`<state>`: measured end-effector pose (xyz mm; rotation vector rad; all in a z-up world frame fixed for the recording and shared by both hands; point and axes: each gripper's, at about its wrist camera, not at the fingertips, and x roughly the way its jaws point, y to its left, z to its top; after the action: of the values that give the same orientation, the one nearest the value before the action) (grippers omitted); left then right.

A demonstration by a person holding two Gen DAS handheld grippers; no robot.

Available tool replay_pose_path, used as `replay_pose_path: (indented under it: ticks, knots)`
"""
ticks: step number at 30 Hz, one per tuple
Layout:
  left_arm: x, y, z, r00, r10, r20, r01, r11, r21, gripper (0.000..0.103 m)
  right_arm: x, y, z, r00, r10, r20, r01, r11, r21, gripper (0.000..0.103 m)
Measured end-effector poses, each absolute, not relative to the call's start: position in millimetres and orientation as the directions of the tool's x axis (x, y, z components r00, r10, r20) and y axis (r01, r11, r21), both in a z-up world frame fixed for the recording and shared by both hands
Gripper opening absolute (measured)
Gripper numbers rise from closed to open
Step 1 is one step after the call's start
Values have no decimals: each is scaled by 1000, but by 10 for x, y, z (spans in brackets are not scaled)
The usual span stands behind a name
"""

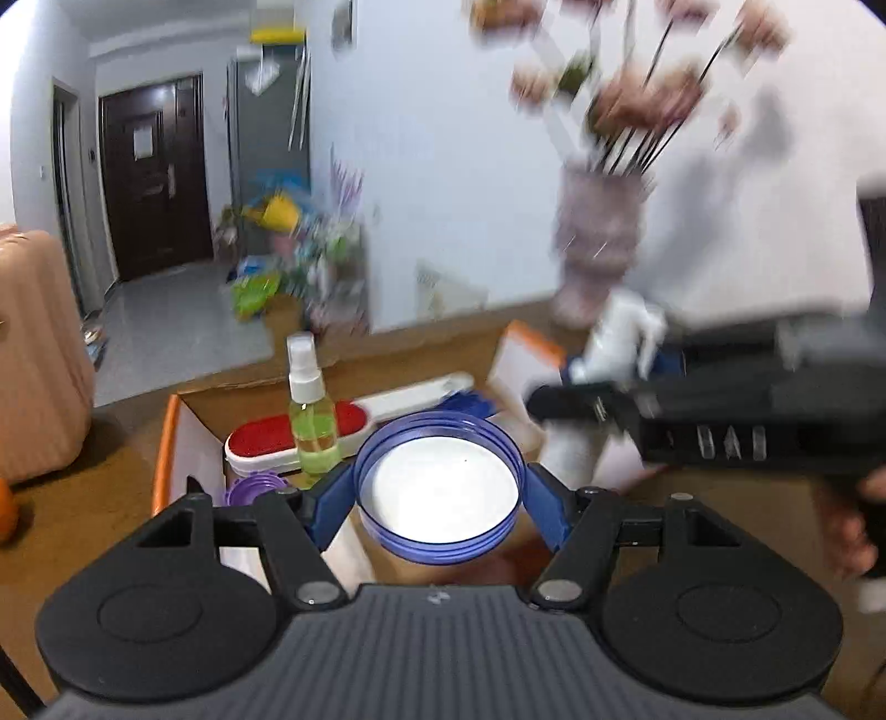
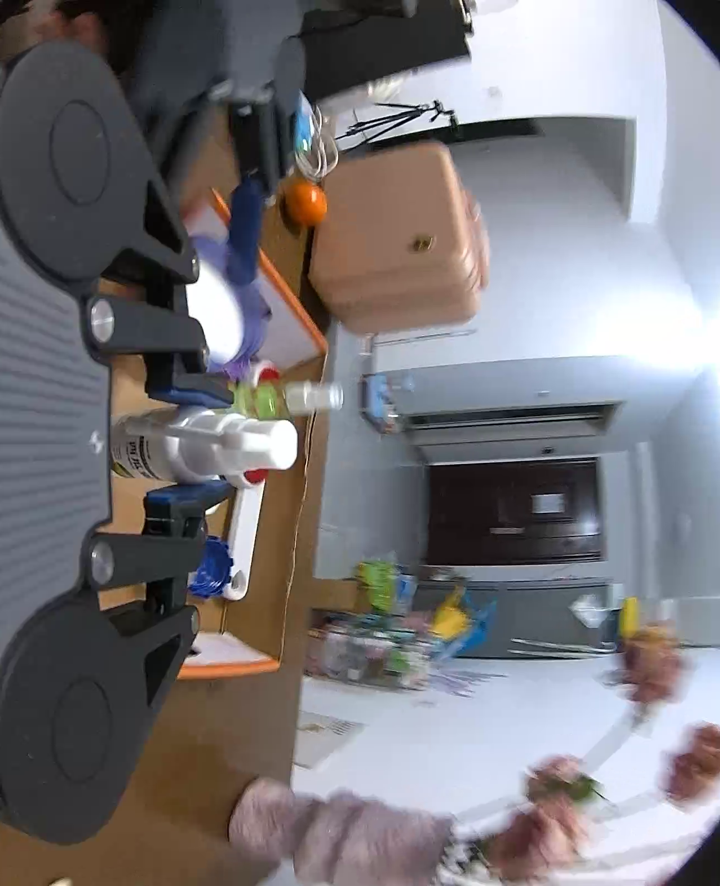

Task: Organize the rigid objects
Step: 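Place the lid and spray bottle into the box and open both tools, then grasp the round white disc with the left tool while the right tool grasps the white plug adapter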

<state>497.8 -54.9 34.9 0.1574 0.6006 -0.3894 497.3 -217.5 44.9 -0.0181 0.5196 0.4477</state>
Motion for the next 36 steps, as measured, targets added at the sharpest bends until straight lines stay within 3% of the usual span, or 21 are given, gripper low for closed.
replay_pose_path:
  ticks: [4,8,11,17,28,36]
  knots:
    - [5523,-718,-37,709,-223,-669,390,914,109,67,5765,-2007,147,737,355,-576,-385,920,74,27]
    - [5651,-687,-139,671,-267,-692,425,903,64,69,6050,-1862,-137,692,335,-640,-394,918,55,27]
    - [5674,-658,-126,659,-271,-702,433,899,60,75,6078,-1759,-195,691,323,-647,-414,910,12,28]
    - [5590,-444,36,666,-266,-697,390,920,21,75,6006,-1831,-8,697,348,-627,-421,906,34,28]
    - [4245,195,862,805,-214,-554,263,965,11,81,4616,-2385,1006,806,281,-522,-374,924,-79,52]
    - [2742,265,873,896,-160,-414,181,983,13,88,3241,-2596,1071,833,283,-475,-349,936,-54,60]
